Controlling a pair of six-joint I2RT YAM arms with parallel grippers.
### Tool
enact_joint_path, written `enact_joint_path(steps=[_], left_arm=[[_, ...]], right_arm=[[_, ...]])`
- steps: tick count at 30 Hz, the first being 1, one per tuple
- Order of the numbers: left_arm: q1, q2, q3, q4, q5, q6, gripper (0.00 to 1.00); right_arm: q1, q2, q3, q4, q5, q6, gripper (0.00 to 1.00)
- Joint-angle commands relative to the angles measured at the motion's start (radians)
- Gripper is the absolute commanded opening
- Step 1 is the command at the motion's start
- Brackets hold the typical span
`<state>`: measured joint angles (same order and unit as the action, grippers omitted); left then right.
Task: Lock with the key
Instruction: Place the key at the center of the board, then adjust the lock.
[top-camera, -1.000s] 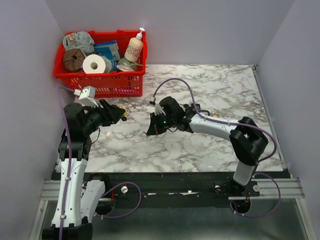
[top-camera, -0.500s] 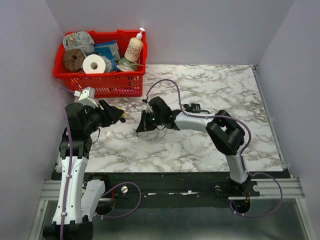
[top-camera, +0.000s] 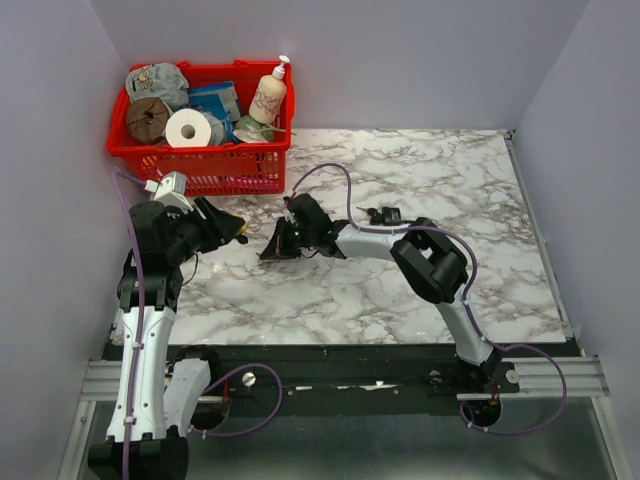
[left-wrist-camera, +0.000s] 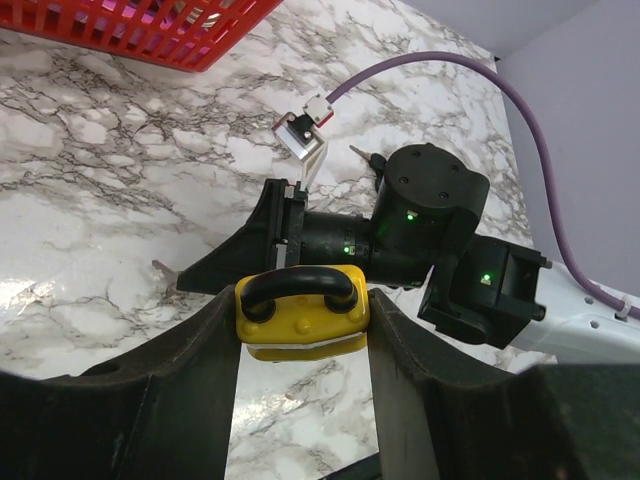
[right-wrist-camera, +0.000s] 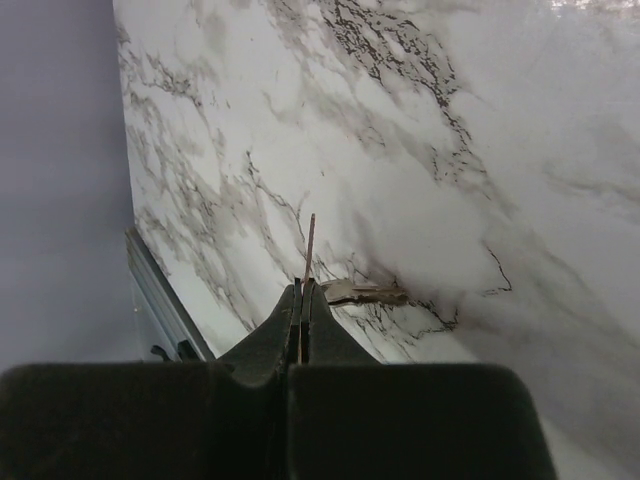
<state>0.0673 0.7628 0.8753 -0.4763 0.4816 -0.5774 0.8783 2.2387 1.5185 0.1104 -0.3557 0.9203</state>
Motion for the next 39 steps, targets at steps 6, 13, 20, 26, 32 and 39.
enact_joint_path(steps=[6,13,20,26,32,39], left_arm=[[0.011,0.033,0.039,0.025,0.012,-0.022,0.00],[0.011,0.035,0.041,0.030,0.023,-0.022,0.00],[0.011,0.033,0.028,0.010,0.067,-0.024,0.00],[0.011,0.072,0.080,-0.038,0.199,0.010,0.00],[0.009,0.101,0.116,-0.013,0.440,-0.024,0.00],[0.011,0.058,-0.059,0.610,0.778,-0.535,0.00]], right_arm=[[0.008,-0.017,-0.075,-0.020,0.090,0.127,0.01],[0.008,-0.033,-0.090,-0.026,0.109,0.098,0.29],[0.007,-0.132,-0.130,0.006,0.075,0.013,0.47],[0.008,-0.321,-0.185,0.002,-0.018,-0.182,0.70],[-0.004,-0.568,-0.300,-0.104,-0.112,-0.513,0.87],[-0.033,-0.894,-0.377,-0.482,-0.123,-1.111,1.00]])
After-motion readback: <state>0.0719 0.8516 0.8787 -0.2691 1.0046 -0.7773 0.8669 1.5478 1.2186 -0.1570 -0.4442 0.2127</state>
